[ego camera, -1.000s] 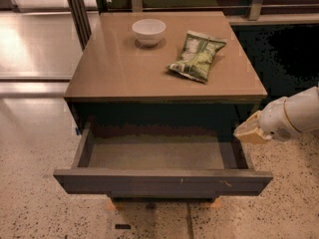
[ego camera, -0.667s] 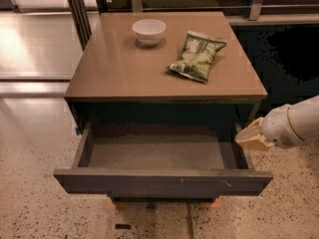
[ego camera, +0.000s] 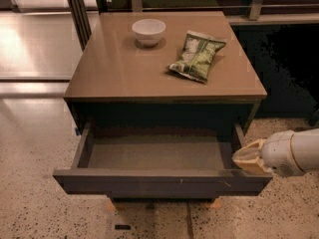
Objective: Close top drawer
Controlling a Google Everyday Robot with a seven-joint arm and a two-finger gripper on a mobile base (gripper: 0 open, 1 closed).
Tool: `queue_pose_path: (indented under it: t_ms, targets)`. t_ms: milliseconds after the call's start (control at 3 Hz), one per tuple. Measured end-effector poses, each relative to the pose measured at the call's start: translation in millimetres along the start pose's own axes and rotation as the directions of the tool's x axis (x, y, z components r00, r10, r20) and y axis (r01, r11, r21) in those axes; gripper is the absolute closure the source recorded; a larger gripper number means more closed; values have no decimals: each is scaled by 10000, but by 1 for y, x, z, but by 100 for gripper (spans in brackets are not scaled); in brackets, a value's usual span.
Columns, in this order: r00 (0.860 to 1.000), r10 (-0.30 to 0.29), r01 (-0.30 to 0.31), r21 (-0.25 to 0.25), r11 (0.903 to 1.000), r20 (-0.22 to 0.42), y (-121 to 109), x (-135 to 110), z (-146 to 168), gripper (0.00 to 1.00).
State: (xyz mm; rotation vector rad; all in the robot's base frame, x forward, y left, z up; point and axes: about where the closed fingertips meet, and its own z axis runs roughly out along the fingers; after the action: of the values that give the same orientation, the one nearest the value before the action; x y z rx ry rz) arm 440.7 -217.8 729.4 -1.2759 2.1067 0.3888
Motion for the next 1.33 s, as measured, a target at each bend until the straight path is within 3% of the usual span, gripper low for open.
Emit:
queue_pose_path:
  t_ms: [333,667,1333]
  targets:
    - [9996,246,-245,159,9996,-99,25,6,-5,100]
    - [9963,860,-860,33,9963,-19,42,16,-3,100]
    - [9774,2067,-2059,-213,9783,441,41,62,33,100]
